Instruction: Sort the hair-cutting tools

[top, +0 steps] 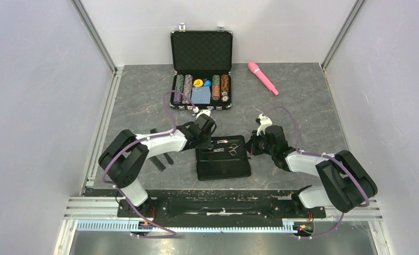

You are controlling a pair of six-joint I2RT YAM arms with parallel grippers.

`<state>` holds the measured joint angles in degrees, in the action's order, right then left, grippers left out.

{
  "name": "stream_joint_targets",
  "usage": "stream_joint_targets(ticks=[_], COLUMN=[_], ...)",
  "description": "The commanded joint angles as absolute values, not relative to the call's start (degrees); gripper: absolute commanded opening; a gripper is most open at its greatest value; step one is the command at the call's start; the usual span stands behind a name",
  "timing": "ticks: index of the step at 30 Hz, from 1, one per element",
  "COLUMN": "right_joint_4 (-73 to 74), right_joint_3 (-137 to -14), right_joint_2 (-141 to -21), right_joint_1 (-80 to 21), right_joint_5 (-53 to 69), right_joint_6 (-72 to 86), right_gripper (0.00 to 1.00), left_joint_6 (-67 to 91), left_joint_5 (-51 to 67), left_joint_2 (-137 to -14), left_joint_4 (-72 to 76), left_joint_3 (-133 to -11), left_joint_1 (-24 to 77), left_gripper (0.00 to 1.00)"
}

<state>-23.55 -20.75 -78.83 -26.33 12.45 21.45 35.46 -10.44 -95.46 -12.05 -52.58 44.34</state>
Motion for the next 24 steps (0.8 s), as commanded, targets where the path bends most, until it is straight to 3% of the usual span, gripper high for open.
stream_joint_targets(ticks=[1,5,10,19,24], right_joint_4=[-27.9,-27.8,-27.0,-24.7,-23.9], right_joint_3=[-20.7,-20.6,-20.4,-20.2,-18.7], right_joint_2=[-78.9,-78.7,-77.5,-73.1,-70.1], right_joint_1=[-26.4,-26.4,-26.2,-22.5,-20.5], right_joint_5=[14.3,13.7,10.9,0.7,-6.8], right_joint_6=[22.1,22.5,22.9,27.7,32.3], right_gripper=[0.00,0.00,0.00,0.00,0.00], left_joint_6=[34.7,35.4,36.8,38.6,39.4], left_joint_5=[-11.9,-12.8,-15.4,-24.9,-23.3], left_joint_2=[-96.2,-94.9,-88.9,-70.9,-62.5], left_joint_4=[-10.3,-10.5,-11.7,-18.6,-23.3], left_joint_3=[-55.2,-55.1,-54.0,-50.6,-47.9], left_joint_1=[44.6,44.6,44.6,41.0,34.7], left_gripper=[0.22,0.28,0.44,0.92,1.00])
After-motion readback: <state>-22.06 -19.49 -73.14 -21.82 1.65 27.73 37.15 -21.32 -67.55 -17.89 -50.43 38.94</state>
